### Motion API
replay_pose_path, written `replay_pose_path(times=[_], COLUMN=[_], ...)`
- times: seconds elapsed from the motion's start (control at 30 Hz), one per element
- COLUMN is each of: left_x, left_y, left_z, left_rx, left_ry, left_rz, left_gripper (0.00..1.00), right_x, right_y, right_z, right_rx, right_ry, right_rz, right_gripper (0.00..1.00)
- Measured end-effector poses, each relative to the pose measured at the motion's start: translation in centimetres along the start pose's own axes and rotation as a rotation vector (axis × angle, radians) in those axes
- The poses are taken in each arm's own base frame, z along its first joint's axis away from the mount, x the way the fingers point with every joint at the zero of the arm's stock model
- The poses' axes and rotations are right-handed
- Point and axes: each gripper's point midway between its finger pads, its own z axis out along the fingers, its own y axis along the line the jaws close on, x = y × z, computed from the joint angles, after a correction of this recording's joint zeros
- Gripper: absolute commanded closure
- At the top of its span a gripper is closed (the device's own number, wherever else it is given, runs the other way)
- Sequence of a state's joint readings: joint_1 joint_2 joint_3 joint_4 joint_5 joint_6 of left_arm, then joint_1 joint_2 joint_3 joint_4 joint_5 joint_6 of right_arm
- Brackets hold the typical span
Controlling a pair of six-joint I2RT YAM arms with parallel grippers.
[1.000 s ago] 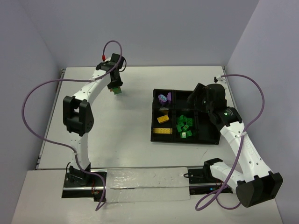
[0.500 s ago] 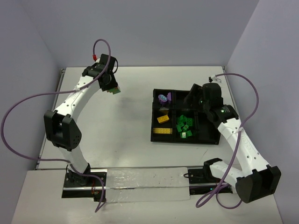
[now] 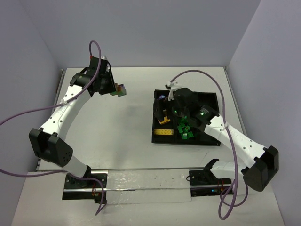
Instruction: Sort the legos into containers by color
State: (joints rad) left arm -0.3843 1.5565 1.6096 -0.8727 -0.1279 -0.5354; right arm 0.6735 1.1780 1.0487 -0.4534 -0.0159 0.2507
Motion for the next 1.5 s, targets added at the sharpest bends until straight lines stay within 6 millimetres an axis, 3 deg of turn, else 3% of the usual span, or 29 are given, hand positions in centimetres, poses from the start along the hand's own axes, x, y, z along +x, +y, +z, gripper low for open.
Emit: replay_pose_path(times=[0.23,0.57,1.03,1.23,1.5], left_x=[0.9,2.9,3.6,3.7,4.4], left_y=[-1.4,-2.1,-3.3,-3.6,-4.1], left_z=[-2.1,-2.6,-3.2,-3.3,-3.7], left_rx=[0.119,0.190,0.278,0.297,0.335], left_ry=[0.032,0.102,0.120,0.130,0.157], left_rz=[0.054,0.075,0.065,0.063,0.041], left_gripper=[1.00,1.00,1.00,1.00,1.00], right_x=[-0.4,-1.9,-2.9,-0.6,-1.7], right_y=[5.3,9.0,7.3,6.2,6.5], right_z=[1.0,0.8,1.5,1.9,3.1], right_rx=[-0.209,-0.308,-0.180,-0.180,-0.166], right_ry=[-0.122,-0.315,-0.357,-0.383,-0.446], right_rz=[-0.239,-0.455,-0.454,-0.550,-0.693], right_gripper=[0.12,0.09,0.09,0.09,0.10])
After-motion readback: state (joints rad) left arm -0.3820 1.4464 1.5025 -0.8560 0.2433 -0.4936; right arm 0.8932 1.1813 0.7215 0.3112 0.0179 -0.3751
